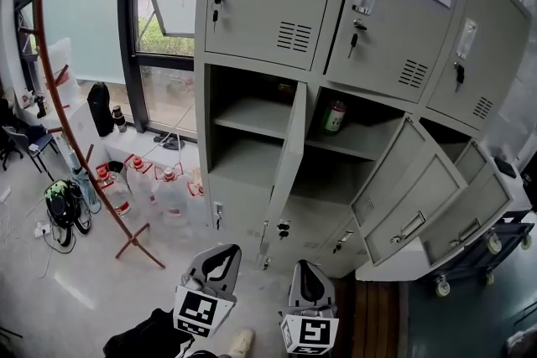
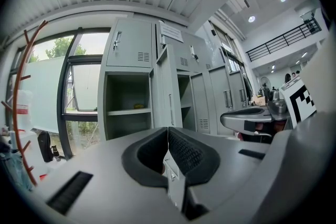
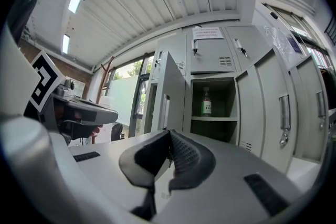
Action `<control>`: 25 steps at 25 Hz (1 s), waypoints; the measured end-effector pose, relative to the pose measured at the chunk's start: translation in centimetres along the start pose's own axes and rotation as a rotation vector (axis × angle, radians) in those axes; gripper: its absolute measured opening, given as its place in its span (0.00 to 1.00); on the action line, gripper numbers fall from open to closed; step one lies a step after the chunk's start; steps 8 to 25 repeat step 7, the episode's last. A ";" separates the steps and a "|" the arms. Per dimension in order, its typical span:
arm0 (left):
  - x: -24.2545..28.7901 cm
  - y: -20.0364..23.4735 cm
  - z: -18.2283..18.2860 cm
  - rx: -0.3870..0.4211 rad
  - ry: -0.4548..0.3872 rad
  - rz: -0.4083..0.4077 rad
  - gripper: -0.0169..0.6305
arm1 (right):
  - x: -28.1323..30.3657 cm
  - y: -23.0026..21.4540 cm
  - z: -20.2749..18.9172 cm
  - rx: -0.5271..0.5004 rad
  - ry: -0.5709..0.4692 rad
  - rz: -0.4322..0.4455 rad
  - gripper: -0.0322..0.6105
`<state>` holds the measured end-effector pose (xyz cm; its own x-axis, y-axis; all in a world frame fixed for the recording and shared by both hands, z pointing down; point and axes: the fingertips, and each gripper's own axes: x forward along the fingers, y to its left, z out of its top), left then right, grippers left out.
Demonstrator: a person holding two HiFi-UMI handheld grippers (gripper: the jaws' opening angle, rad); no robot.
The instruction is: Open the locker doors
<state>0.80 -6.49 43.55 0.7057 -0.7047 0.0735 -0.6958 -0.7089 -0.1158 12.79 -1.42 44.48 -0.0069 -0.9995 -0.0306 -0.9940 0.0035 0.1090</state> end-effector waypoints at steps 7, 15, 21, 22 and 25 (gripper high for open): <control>0.9 -0.6 -0.2 0.004 0.010 -0.009 0.06 | 0.2 -0.9 0.0 0.013 0.003 -0.012 0.07; 0.9 -0.6 -0.2 0.004 0.010 -0.009 0.06 | 0.2 -0.9 0.0 0.013 0.003 -0.012 0.07; 0.9 -0.6 -0.2 0.004 0.010 -0.009 0.06 | 0.2 -0.9 0.0 0.013 0.003 -0.012 0.07; 0.9 -0.6 -0.2 0.004 0.010 -0.009 0.06 | 0.2 -0.9 0.0 0.013 0.003 -0.012 0.07; 0.9 -0.6 -0.2 0.004 0.010 -0.009 0.06 | 0.2 -0.9 0.0 0.013 0.003 -0.012 0.07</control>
